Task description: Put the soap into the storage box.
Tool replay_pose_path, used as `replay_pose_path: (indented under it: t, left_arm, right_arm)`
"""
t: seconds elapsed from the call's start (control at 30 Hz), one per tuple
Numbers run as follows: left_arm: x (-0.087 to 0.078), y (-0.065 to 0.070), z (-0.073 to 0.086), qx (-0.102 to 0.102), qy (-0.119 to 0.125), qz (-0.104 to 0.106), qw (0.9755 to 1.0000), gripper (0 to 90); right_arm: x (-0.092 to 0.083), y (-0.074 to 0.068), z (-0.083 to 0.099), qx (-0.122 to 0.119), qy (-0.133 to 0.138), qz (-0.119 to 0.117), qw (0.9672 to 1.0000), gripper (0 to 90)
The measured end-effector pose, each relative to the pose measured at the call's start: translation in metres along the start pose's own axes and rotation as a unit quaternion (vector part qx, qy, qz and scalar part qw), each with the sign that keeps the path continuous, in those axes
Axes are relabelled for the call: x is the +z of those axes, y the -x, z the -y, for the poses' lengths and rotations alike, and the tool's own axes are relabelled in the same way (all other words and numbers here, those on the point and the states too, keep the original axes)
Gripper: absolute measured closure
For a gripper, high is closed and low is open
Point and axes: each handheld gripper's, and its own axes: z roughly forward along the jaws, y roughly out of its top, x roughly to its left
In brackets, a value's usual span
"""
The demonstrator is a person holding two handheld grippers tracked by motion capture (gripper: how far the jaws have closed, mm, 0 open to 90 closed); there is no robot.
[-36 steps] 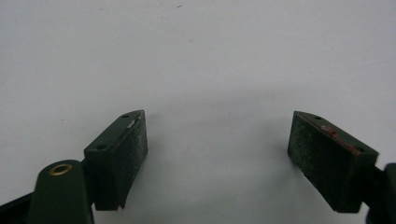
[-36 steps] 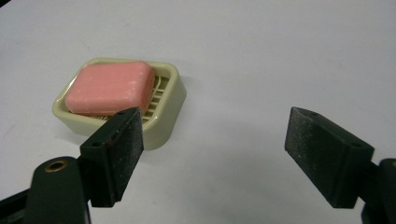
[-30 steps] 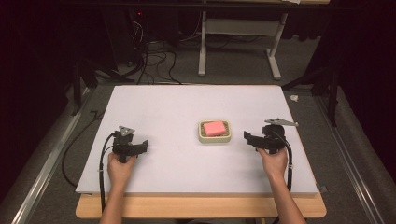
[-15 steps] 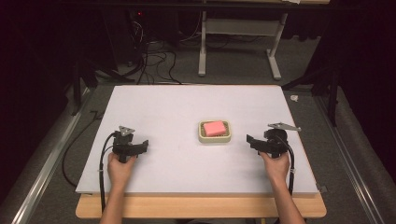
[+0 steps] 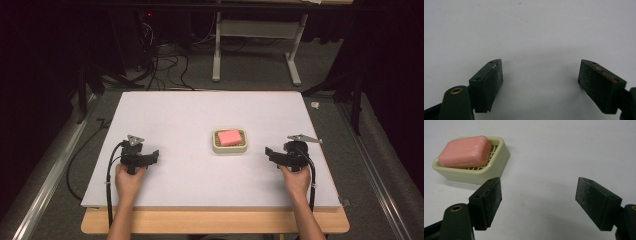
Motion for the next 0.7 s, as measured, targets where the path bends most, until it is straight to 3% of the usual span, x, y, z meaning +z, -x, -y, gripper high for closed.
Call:
replay_pose_path:
  t: [0.7]
  left_arm:
    - [0.000, 0.000, 0.000, 0.000, 0.000, 0.000, 1.0000, 20.5]
  right_arm:
    - [0.017, 0.004, 0.008, -0.006, -0.019, 0.021, 0.9996, 22.3]
